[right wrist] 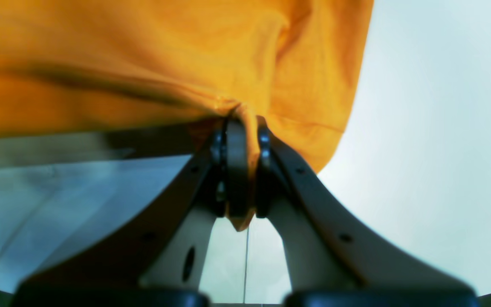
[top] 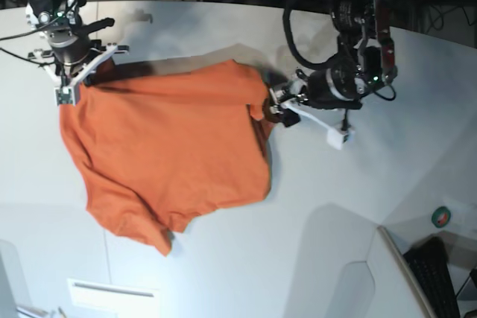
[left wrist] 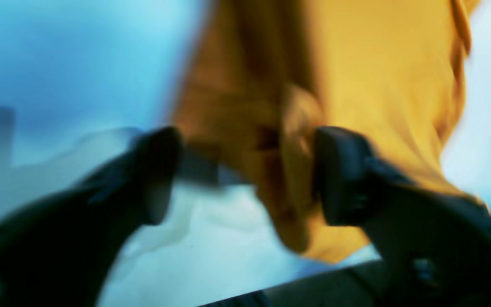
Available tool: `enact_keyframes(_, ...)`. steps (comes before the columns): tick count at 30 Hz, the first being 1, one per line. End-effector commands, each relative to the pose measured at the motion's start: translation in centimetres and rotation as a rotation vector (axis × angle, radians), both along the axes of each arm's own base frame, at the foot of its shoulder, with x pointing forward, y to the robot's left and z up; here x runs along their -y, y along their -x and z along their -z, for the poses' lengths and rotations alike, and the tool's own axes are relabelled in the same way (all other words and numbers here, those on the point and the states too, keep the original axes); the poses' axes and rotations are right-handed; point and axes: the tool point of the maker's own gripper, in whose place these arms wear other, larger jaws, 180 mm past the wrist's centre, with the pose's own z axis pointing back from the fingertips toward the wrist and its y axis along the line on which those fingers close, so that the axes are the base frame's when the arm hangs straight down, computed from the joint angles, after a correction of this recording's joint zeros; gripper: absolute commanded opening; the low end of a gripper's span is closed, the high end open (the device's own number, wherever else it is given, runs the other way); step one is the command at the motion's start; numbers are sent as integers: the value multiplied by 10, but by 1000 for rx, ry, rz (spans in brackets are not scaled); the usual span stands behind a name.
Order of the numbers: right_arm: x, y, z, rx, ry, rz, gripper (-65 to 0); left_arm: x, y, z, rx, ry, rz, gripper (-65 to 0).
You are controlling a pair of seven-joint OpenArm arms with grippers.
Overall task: Layout the t-shirt on the table in an organized manner, then fold the t-shirt properly
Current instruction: 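Lift and stretch the shirt between both grippers, then lay it flat, then release the left gripper and raise it off the shirt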
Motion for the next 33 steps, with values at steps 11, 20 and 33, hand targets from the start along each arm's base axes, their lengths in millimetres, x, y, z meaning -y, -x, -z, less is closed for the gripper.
enact_keyframes(11, -5, -5, -12, 43, -18, -2, -428, -77, 18, -46, 129, -105, -203, -77)
enact_keyframes(20, -53, -9, -53, 124, -265, -108, -300, -46, 23, -41, 113, -6, -247, -77)
enact_keyframes(33, -70, -24, -69, 182, -313, -226, -302, -46, 23, -48, 213, 73, -355, -77)
